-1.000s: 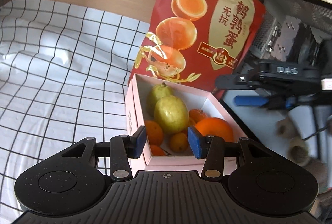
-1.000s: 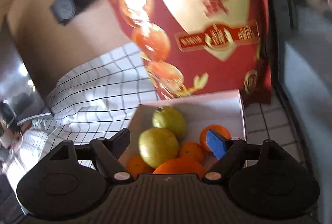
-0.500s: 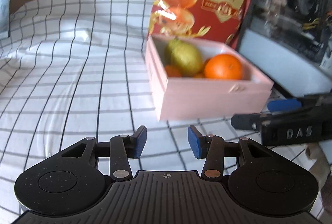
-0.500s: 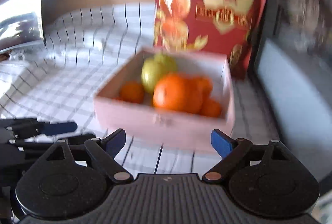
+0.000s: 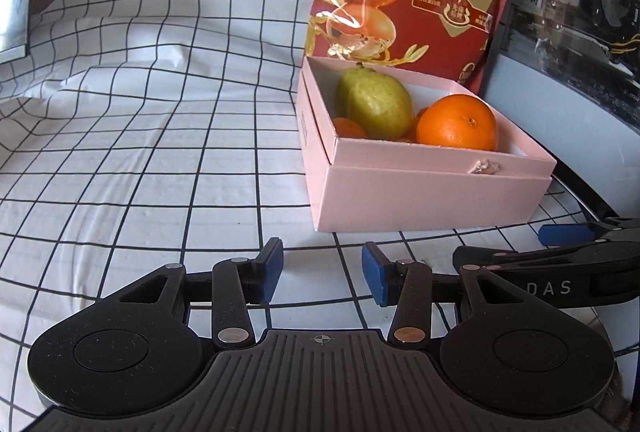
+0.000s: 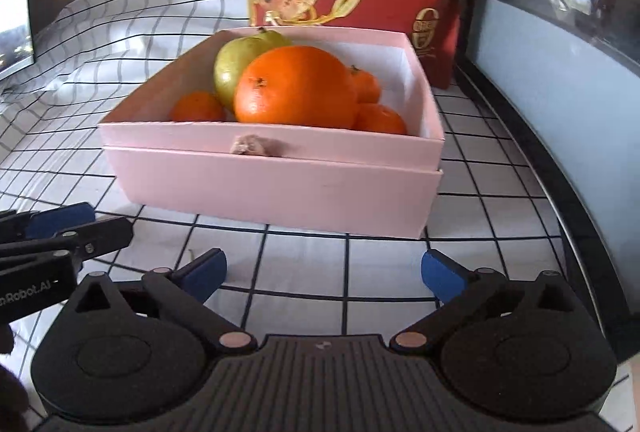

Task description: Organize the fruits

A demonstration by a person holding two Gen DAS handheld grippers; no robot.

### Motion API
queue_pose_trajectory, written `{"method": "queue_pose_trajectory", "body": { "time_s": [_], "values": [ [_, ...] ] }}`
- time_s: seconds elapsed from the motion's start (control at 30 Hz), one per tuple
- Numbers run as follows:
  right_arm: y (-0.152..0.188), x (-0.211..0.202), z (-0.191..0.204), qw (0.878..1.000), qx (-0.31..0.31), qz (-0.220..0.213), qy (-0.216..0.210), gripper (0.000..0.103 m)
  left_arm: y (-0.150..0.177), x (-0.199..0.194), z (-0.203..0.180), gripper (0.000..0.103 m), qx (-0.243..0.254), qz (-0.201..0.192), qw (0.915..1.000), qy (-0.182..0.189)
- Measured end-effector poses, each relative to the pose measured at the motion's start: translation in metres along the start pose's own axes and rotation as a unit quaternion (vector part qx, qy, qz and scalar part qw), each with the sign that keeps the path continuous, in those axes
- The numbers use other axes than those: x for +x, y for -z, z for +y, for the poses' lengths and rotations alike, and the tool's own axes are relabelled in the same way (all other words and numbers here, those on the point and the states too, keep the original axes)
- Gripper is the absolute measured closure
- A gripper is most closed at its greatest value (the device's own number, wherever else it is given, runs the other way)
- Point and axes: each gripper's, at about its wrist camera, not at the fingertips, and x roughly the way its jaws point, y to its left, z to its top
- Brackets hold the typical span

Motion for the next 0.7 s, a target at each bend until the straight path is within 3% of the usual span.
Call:
{"method": "queue_pose_trajectory", "body": {
  "time_s": [0.27,0.7],
  "values": [
    [0.008,0.002,0.0,0.999,0.004,-0.033,0.007,0.0,0.001,0.004,-0.018,0.054,0.053,0.008,0.9978,-0.038],
    [0.008,0.001,0.0,0.999,0.004,-0.033,0.007,0.0,0.001,0.003,-0.017,0.054,0.049,0.007,0.998,-0.04]
  ]
}}
